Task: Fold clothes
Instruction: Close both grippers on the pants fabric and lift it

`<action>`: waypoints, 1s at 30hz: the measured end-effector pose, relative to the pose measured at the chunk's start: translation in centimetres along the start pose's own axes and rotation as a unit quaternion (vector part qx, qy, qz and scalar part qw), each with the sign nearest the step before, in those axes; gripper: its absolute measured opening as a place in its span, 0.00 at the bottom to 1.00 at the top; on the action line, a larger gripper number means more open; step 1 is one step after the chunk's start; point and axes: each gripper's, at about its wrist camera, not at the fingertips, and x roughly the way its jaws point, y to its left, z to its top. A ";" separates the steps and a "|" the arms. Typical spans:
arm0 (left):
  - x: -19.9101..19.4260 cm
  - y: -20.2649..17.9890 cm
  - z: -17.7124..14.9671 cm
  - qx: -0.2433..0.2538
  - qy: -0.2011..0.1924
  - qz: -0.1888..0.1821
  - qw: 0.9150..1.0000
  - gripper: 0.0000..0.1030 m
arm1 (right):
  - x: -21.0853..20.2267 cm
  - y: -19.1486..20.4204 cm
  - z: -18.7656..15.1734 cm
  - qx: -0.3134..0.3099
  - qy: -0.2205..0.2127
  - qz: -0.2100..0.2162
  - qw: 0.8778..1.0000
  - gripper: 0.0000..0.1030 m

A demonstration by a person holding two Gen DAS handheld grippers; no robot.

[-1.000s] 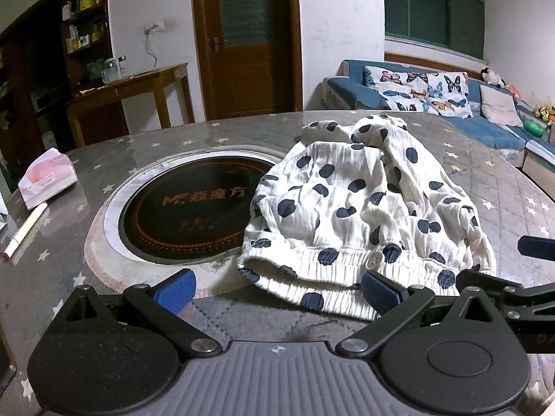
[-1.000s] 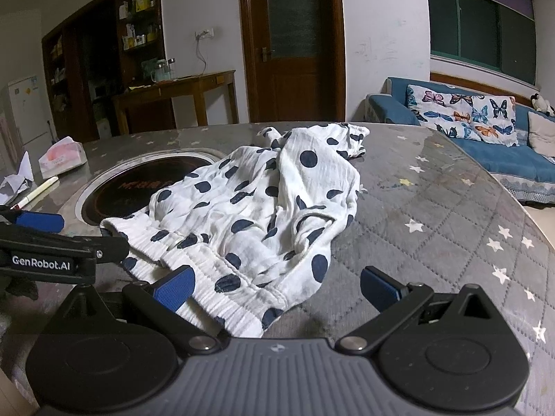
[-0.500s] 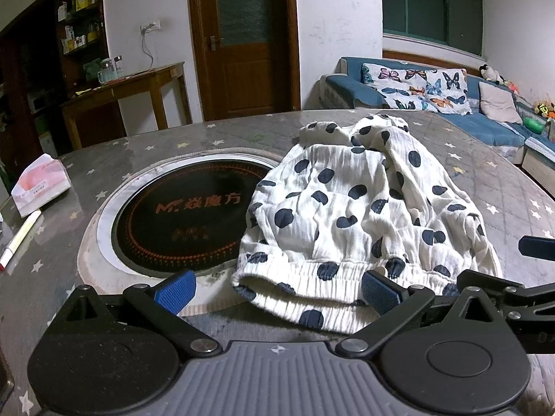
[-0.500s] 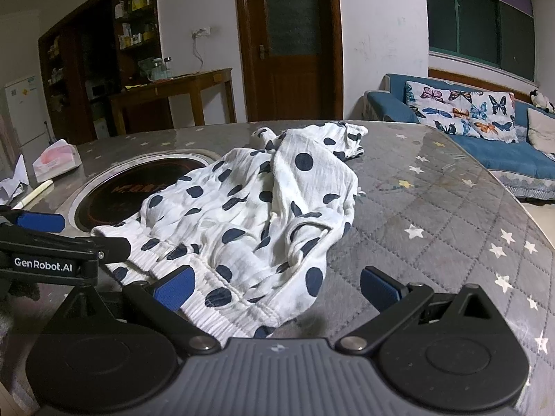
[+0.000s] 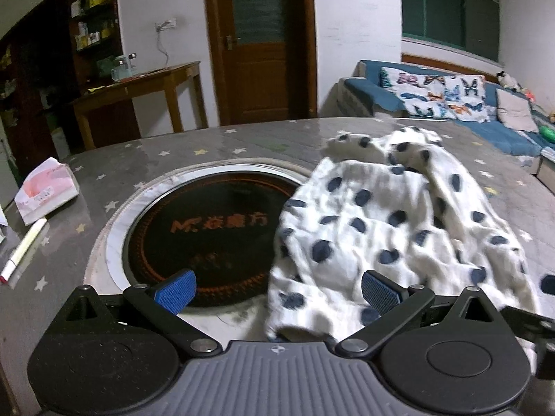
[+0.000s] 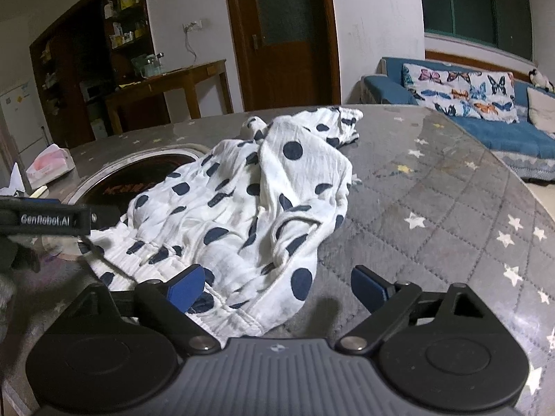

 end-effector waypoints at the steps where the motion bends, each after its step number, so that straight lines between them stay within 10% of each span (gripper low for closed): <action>1: 0.4 0.2 0.1 0.000 0.000 0.004 1.000 0.99 | 0.1 -0.1 0.0 0.003 0.003 0.003 1.000 0.85; 12: 3.2 1.5 -0.1 0.001 0.037 -0.025 0.999 0.76 | 0.7 -0.8 0.1 0.023 0.014 0.032 0.999 0.56; 23: 2.9 1.0 -0.4 0.002 0.040 -0.085 0.996 0.18 | 0.7 -1.2 0.2 0.035 0.017 0.058 0.998 0.25; 30: 1.7 1.6 -0.7 -0.008 0.041 -0.099 0.994 0.13 | 0.4 -1.7 0.2 0.036 0.017 0.069 0.997 0.12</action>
